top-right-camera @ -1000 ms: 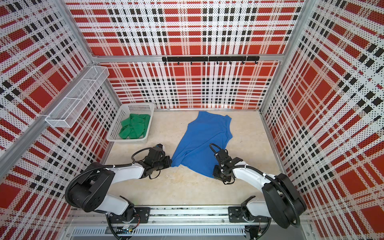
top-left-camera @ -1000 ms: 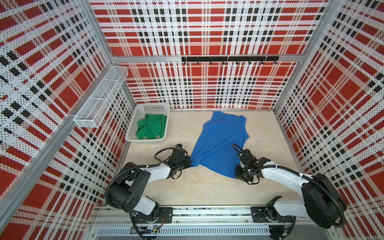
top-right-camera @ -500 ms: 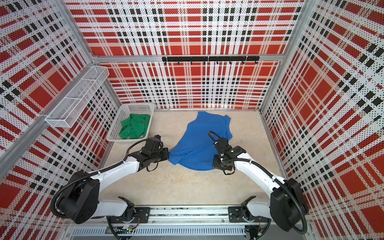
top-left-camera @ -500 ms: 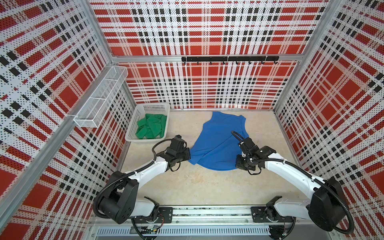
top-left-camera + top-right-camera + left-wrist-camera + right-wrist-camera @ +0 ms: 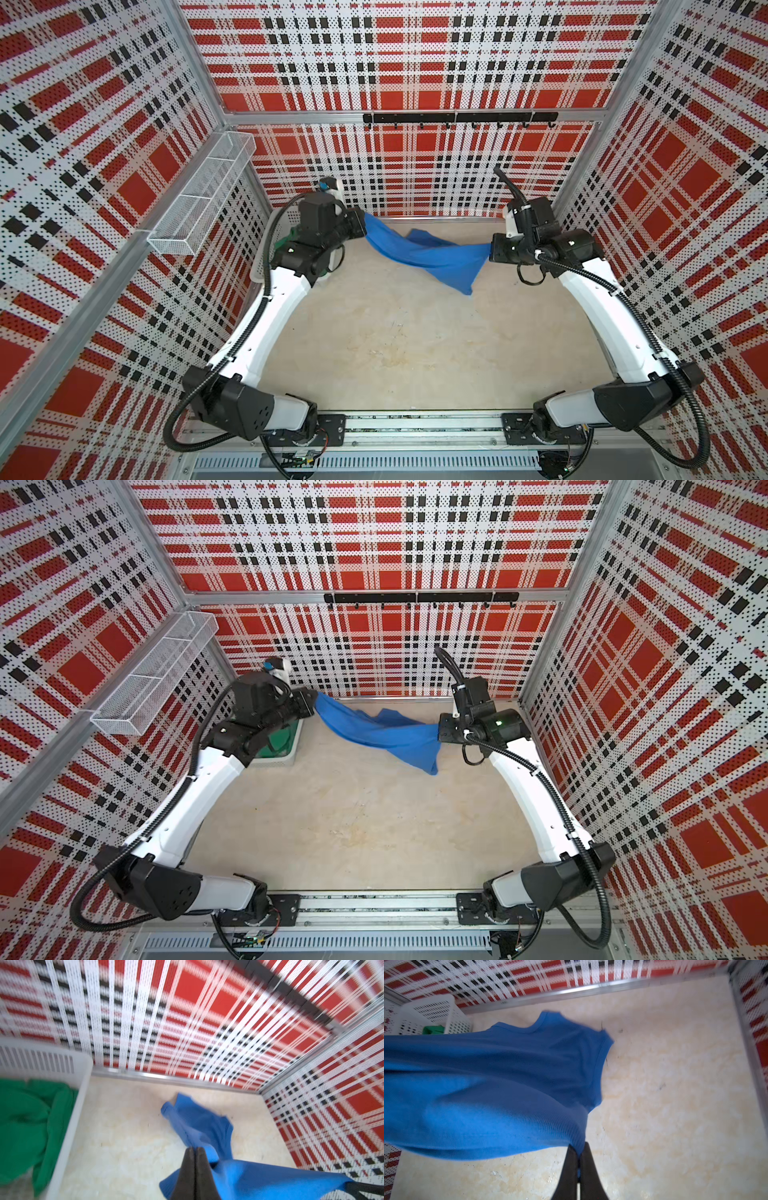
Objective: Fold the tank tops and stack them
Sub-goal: 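Lift the tank top by the hem with both grippers, raising it high, then lower the tank top flat onto the table, pulling the hem toward the robot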
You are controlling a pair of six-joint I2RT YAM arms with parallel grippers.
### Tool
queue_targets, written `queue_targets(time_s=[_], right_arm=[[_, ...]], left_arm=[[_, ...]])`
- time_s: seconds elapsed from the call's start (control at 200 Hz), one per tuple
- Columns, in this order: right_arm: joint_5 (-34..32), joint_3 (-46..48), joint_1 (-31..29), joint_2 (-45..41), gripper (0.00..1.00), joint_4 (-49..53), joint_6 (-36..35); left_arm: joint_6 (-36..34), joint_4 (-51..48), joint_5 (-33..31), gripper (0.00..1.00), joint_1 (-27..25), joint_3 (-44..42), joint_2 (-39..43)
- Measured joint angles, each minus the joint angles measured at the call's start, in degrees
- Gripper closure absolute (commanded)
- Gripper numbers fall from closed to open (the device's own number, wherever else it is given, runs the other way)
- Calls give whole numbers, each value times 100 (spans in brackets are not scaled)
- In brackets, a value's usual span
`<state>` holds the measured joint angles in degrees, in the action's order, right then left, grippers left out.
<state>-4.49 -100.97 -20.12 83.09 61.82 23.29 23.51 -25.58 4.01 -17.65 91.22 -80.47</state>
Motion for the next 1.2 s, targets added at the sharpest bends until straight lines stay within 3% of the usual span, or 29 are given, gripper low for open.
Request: queue_targets(time_s=[0.205, 0.416, 0.551, 0.762, 1.017, 1.203], right_arm=[[-138, -1471, 0, 151, 100, 457, -629], [-26, -2321, 0, 87, 100, 647, -953], [-4, -2542, 52, 232, 100, 625, -1156], [232, -2649, 503, 1113, 100, 9, -1565], [807, -3477, 1001, 2616, 100, -1193, -1934], [1458, -3724, 1443, 2975, 100, -2256, -1808]], left_arm=[[-415, -638, -273, 100, 50, 1552, -48], [-603, -1069, -426, 100, 170, 1661, 210], [-704, -1220, -160, 100, 723, 1847, -13], [-769, -1211, 203, 100, 1139, 2931, -1432], [-774, -990, 599, 100, 1259, 5066, -3709], [-315, -219, 1062, 100, 1600, 5163, -4118]])
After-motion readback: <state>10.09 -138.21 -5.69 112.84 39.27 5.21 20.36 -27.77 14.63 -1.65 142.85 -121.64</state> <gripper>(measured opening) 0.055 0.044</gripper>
